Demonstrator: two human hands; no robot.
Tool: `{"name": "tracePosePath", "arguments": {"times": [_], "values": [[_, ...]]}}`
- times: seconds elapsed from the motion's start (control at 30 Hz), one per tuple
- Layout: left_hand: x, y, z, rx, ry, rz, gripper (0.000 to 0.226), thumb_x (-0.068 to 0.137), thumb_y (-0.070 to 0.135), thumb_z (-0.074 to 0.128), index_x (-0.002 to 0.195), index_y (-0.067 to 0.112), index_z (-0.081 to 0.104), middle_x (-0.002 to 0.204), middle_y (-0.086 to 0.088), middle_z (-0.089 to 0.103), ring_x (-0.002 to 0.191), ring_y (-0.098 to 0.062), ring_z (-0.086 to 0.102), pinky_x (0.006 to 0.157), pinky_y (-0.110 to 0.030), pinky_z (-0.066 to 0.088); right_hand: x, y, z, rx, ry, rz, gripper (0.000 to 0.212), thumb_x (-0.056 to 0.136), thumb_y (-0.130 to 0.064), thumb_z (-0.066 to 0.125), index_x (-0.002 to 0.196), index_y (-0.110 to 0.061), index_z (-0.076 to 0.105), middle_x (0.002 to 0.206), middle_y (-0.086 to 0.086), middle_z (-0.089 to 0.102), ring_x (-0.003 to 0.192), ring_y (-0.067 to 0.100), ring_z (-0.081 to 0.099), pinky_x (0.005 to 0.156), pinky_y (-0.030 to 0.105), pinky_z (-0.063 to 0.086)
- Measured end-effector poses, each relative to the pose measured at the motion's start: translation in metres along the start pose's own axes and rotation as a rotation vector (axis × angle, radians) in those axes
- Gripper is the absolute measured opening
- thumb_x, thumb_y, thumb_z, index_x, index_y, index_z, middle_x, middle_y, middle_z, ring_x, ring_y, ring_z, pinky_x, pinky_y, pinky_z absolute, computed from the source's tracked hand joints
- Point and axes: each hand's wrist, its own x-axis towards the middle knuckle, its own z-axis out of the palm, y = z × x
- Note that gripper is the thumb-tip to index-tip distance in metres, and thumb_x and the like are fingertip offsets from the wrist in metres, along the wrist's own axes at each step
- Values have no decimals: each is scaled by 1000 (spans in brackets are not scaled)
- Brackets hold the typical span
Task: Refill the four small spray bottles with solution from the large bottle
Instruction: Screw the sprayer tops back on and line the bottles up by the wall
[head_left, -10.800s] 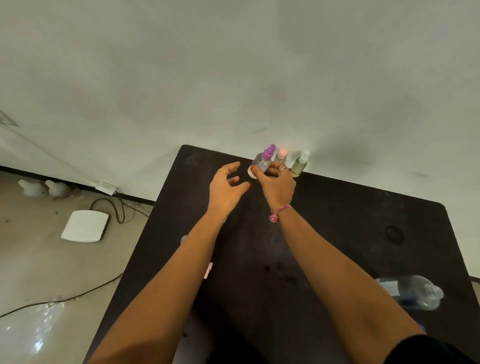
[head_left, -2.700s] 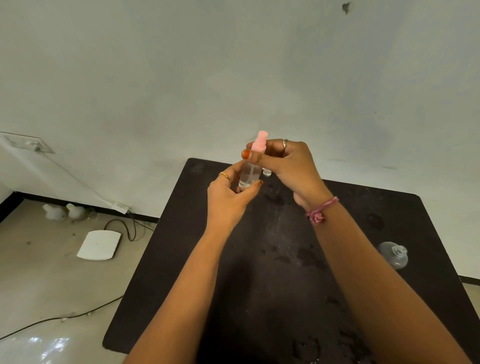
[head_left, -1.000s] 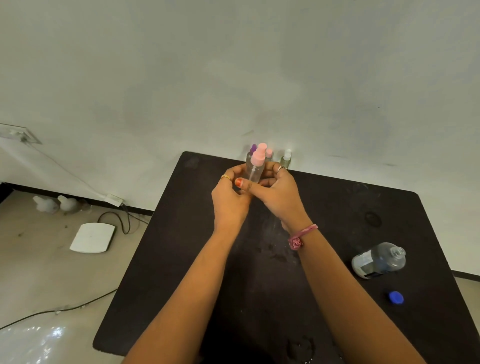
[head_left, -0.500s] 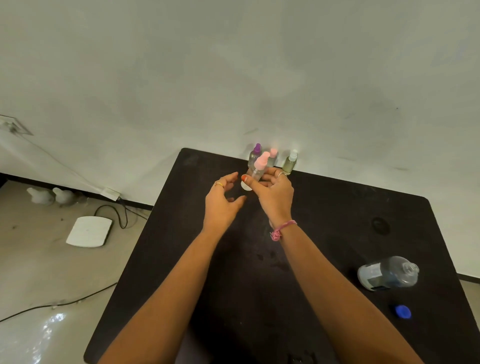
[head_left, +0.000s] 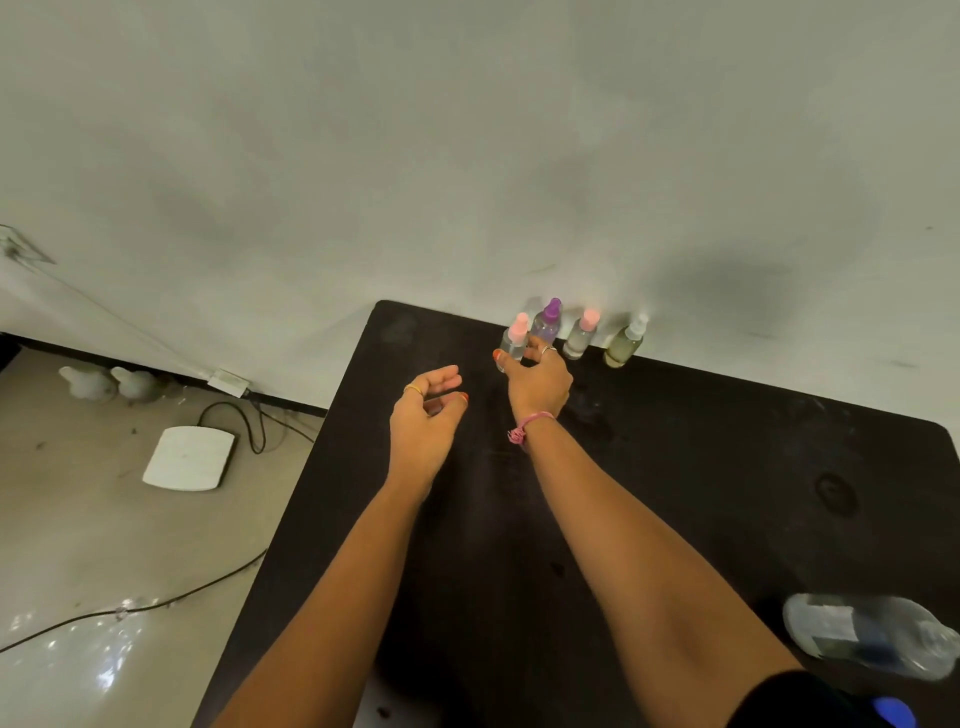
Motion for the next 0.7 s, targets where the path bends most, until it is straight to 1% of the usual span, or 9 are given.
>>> {"name": "tracePosePath", "arguments": {"times": [0.07, 0.13, 0.27, 0.37, 0.47, 0.6, 0.7], "values": [[8, -3, -1, -15, 1, -23, 35, 89, 8, 63, 120, 23, 59, 112, 10, 64, 102, -3, 61, 97, -37, 51, 9, 0, 11, 20, 22, 38, 43, 78, -24, 77, 118, -16, 63, 113, 3, 67, 104, 18, 61, 81, 23, 43], [13, -6, -1, -26, -2, -36, 34, 89, 8, 62, 119, 24, 60, 112, 10, 65, 103, -4, 61, 97, -37, 51, 18, 0, 21, 28, 30, 68, 45, 79, -24, 76, 121, -16, 62, 115, 4, 66, 105, 19, 62, 81, 23, 44], [20, -12, -3, -44, -15, -45, 32, 89, 8, 62, 112, 30, 60, 109, 12, 65, 99, -1, 62, 95, -34, 52, 33, 1, 37, 34, 62, 98, 44, 80, -23, 75, 121, -14, 62, 114, 7, 66, 104, 21, 62, 86, 29, 48], [25, -16, -5, -45, -17, -50, 32, 89, 8, 62, 112, 31, 60, 108, 13, 66, 97, 0, 63, 93, -31, 53, 40, 0, 47, 44, 71, 103, 45, 81, -22, 74, 123, -14, 60, 115, 8, 65, 106, 22, 62, 88, 29, 48], [29, -19, -5, -40, -16, -56, 32, 90, 8, 62, 113, 31, 61, 107, 14, 66, 95, 2, 63, 91, -29, 53, 44, -2, 56, 29, 84, 95, 48, 83, -22, 72, 127, -15, 57, 119, 8, 64, 109, 22, 60, 90, 31, 48], [30, -22, -5, -47, -15, -68, 33, 90, 7, 61, 116, 26, 61, 107, 14, 66, 94, 2, 63, 88, -26, 53, 48, -2, 62, 56, 119, 92, 45, 84, -20, 70, 127, -16, 57, 121, 9, 63, 111, 24, 60, 91, 32, 48], [29, -25, -4, -52, -17, -77, 33, 90, 6, 60, 119, 23, 61, 107, 13, 66, 90, 6, 63, 83, -24, 54, 50, -2, 63, 47, 126, 85, 44, 85, -20, 69, 128, -16, 57, 121, 9, 63, 112, 25, 59, 91, 33, 48]]}}
